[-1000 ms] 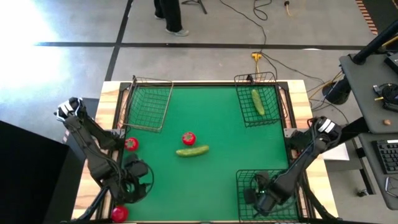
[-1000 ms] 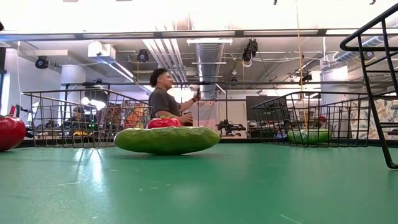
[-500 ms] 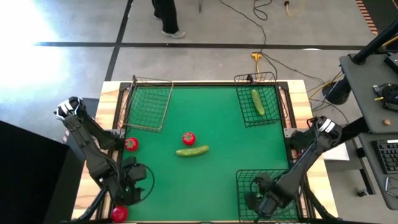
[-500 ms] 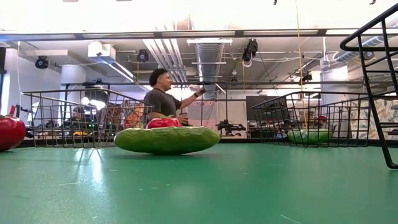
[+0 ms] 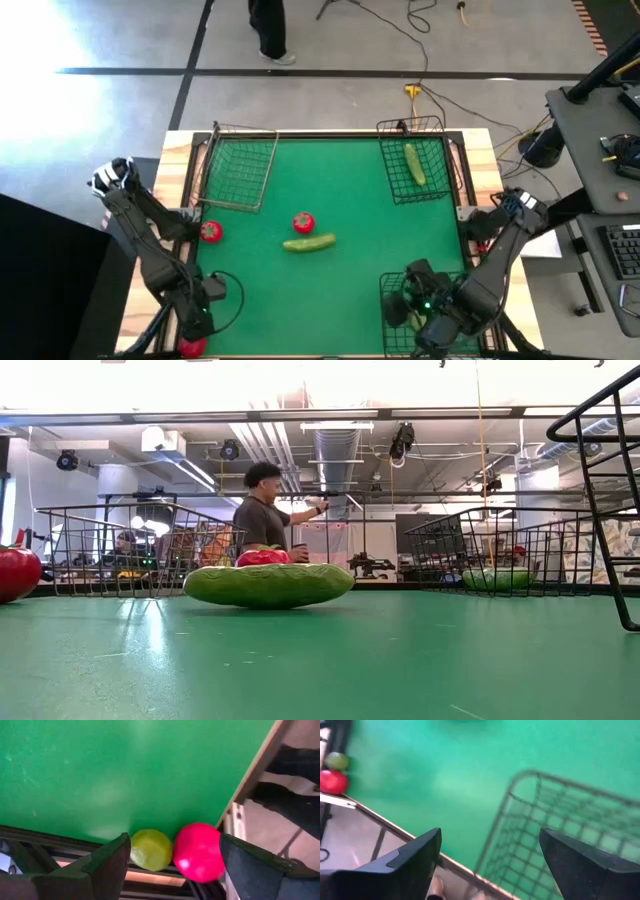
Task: Sort produce into baskets
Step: Put the lime into the bottom right wire basket
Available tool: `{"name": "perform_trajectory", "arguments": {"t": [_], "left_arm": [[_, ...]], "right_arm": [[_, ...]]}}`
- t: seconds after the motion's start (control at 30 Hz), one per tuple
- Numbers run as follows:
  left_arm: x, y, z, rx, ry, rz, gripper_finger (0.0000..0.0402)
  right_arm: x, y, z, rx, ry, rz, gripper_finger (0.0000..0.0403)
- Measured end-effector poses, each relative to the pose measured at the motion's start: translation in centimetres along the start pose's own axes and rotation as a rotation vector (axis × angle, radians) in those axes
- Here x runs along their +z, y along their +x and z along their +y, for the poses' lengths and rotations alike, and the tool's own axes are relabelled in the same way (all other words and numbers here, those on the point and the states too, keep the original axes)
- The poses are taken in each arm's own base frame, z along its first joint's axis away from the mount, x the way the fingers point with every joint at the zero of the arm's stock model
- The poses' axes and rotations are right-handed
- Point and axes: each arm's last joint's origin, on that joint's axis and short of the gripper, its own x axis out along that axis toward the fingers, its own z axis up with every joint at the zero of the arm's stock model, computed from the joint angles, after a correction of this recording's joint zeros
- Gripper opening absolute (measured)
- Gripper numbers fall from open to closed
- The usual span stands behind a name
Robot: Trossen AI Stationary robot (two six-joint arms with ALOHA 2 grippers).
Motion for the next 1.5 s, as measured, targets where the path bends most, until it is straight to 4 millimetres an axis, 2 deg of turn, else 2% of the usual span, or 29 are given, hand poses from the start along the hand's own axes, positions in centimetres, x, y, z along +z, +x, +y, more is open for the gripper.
{"name": "perform_trajectory", "arguments": {"t": [0.23,0.43,0.73,1.07,1.27,1.37,1.5], "left_arm": [[0.2,3.3,-0.2,0.121,-0.054,0.141,0.0286],[0.5,6.1,-0.3,0.214,-0.004,0.232,0.0286],[0.5,8.7,-0.3,0.229,0.046,0.37,0.0286],[0.5,9.8,0.4,0.267,0.057,0.375,0.0279],[0.6,10.0,0.8,0.29,0.055,0.36,0.0221],[0.8,9.7,0.7,0.294,0.066,0.331,0.0189],[1.6,7.9,-0.3,0.246,0.095,0.233,0.0186]], "right_arm": [[2.4,-0.4,1.6,0.042,-0.097,-0.037,0.0325],[4.1,-1.0,2.7,0.086,-0.148,-0.078,0.0324],[4.5,-1.1,3.5,0.134,-0.175,-0.09,0.0325],[4.2,-0.4,3.4,0.135,-0.158,-0.081,0.0325],[4.1,-0.4,3.4,0.134,-0.158,-0.081,0.0325],[4.1,-0.4,3.4,0.135,-0.158,-0.081,0.0325],[4.2,-0.4,3.4,0.137,-0.157,-0.083,0.0325]]}}
